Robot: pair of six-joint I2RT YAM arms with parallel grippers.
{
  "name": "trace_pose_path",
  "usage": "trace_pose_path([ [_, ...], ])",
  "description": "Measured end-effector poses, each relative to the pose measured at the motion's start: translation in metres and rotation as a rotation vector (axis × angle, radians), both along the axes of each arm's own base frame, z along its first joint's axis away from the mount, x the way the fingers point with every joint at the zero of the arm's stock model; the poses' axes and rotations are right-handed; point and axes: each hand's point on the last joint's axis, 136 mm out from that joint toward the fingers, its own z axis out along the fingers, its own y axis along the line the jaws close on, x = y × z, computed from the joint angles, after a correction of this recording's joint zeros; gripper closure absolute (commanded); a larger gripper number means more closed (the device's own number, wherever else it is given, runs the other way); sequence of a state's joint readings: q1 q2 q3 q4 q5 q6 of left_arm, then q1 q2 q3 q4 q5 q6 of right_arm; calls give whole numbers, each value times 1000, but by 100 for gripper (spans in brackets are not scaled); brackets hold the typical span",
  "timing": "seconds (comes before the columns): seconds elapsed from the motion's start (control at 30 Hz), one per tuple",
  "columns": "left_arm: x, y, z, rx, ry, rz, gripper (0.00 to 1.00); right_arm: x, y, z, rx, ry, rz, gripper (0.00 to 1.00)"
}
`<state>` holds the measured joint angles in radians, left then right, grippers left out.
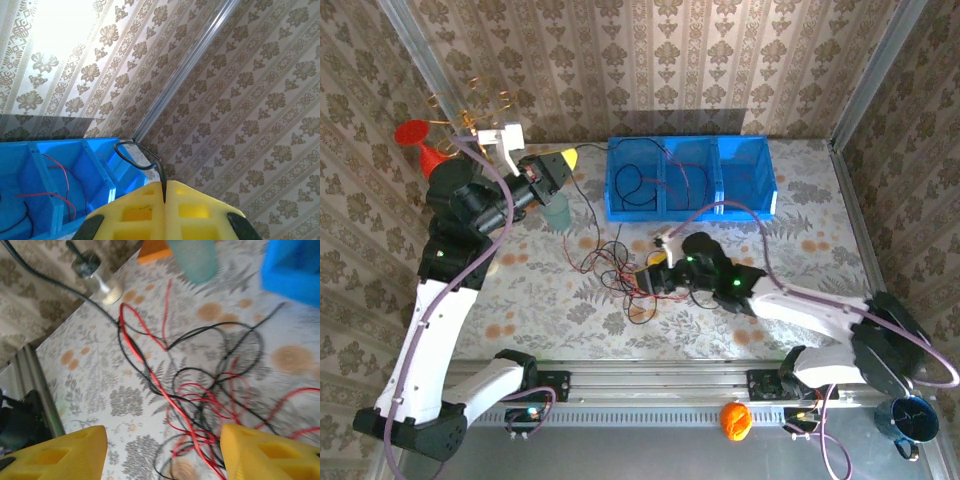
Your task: Untangle the cables
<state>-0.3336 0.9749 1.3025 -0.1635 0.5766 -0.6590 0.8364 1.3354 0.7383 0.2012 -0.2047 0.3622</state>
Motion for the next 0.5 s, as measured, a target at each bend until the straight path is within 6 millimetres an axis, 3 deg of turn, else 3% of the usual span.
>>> trace_pose_path([
  [0.1, -5, 2, 4, -5, -13, 0, 100, 5, 27, -10, 12, 18, 56, 40],
  [0.17, -8, 3, 6, -7, -20, 1, 100, 11, 41, -14, 25, 22, 79, 48],
  [0.33, -11, 4, 4, -7, -22, 3, 100, 23, 63, -13, 52, 25, 104, 95],
  [0.37, -11, 5, 3, -7, -20, 6, 100, 23, 63, -13, 55, 22, 104, 100],
  [0.5, -12, 9, -2, 3, -11, 28, 100, 20, 57, -12, 65, 24, 90, 100],
])
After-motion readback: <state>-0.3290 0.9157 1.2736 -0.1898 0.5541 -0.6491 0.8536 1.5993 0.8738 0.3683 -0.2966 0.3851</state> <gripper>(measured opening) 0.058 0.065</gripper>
